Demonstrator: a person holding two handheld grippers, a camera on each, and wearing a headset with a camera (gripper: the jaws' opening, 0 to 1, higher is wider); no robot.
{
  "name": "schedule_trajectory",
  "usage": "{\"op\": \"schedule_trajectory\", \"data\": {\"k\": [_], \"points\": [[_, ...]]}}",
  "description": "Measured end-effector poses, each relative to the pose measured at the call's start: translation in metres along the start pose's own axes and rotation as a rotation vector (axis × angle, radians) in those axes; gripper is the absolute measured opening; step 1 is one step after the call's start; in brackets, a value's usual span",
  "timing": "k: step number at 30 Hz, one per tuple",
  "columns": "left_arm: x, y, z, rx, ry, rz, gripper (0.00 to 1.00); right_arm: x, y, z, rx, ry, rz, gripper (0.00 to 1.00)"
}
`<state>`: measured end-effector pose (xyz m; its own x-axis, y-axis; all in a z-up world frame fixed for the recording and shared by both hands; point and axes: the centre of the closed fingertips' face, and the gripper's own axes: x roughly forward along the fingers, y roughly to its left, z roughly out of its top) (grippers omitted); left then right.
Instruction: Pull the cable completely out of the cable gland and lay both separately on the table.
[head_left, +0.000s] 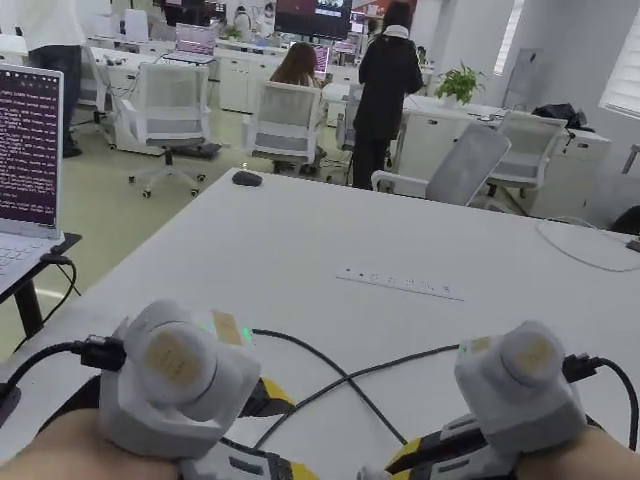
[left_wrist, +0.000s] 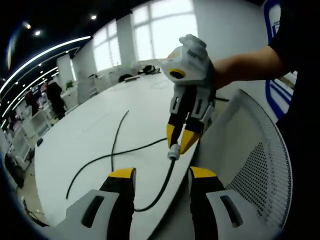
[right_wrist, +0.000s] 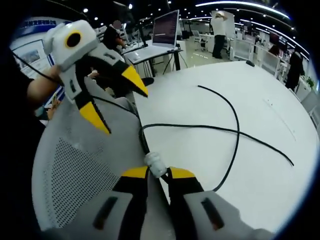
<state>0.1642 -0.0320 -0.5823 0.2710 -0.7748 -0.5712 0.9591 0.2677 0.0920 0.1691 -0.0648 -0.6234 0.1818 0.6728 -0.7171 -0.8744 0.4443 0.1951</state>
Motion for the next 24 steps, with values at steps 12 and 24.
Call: {"op": "schedule_trajectory", "data": {"k": [12, 24], "points": [[0.023, -0.024, 0.008, 0.099, 0.028, -0.06, 0.37, -0.018, 0.03, 0.01, -0.05, -0.032, -0.032, 0.14], [0.018, -0.027, 0.008, 0.292, 0.075, -0.046, 0.28, -0.018, 0.035, 0.017, -0.04, -0.008, 0.003, 0.14]]}}
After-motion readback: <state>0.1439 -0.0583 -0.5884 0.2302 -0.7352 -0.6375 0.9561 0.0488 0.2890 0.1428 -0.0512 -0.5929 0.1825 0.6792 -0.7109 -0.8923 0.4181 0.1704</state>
